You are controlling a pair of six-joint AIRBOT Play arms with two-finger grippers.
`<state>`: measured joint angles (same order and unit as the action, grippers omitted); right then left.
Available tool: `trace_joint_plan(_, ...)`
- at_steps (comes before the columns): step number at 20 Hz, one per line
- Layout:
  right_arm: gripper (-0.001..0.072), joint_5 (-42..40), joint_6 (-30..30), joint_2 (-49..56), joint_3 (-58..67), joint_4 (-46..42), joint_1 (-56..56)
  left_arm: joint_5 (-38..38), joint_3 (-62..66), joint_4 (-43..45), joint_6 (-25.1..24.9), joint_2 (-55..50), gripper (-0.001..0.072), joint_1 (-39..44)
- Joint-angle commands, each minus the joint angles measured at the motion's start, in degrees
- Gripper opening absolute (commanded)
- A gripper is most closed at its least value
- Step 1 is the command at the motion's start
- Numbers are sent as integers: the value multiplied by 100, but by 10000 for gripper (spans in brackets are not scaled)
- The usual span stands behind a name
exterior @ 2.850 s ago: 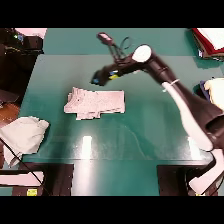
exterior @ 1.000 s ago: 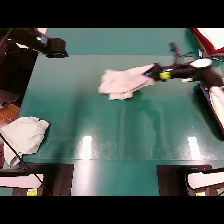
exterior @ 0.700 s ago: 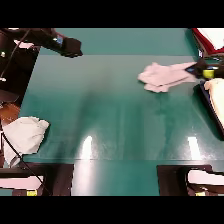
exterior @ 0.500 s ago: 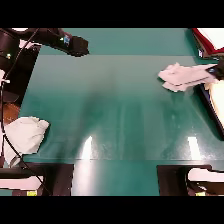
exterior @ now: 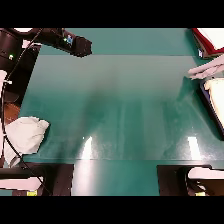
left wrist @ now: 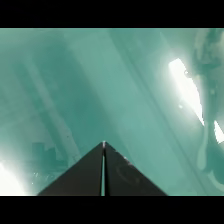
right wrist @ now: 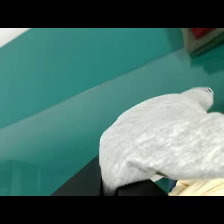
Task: Fold the shirts.
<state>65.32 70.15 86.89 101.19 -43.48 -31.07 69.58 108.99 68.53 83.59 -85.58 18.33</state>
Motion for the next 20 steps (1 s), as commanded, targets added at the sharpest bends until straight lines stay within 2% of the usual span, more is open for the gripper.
trace_joint_plan(1, 11, 308, 103, -295, 275, -7, -326, 4, -2, 42, -4, 0, 28, 2)
trace_joint_plan(6, 11, 1202, 105, -669, 271, -33, -966, 46, -2, 46, -7, 0, 28, 2)
trace_joint_plan(8, 11, 1641, 223, -767, 262, -496, -1187, 94, -2, 44, -70, 0, 28, 2)
trace_joint_plan(11, 13, 1834, 507, -907, 262, -1434, -1434, 142, -2, 44, -153, 0, 28, 2)
trace_joint_plan(13, 14, 2072, 693, -907, 227, -1633, -1633, 219, -2, 44, -153, 0, 27, 2)
trace_joint_plan(20, 20, 1825, 697, -1626, -1648, -3093, -2107, 295, -2, 44, -267, 0, 27, 2)
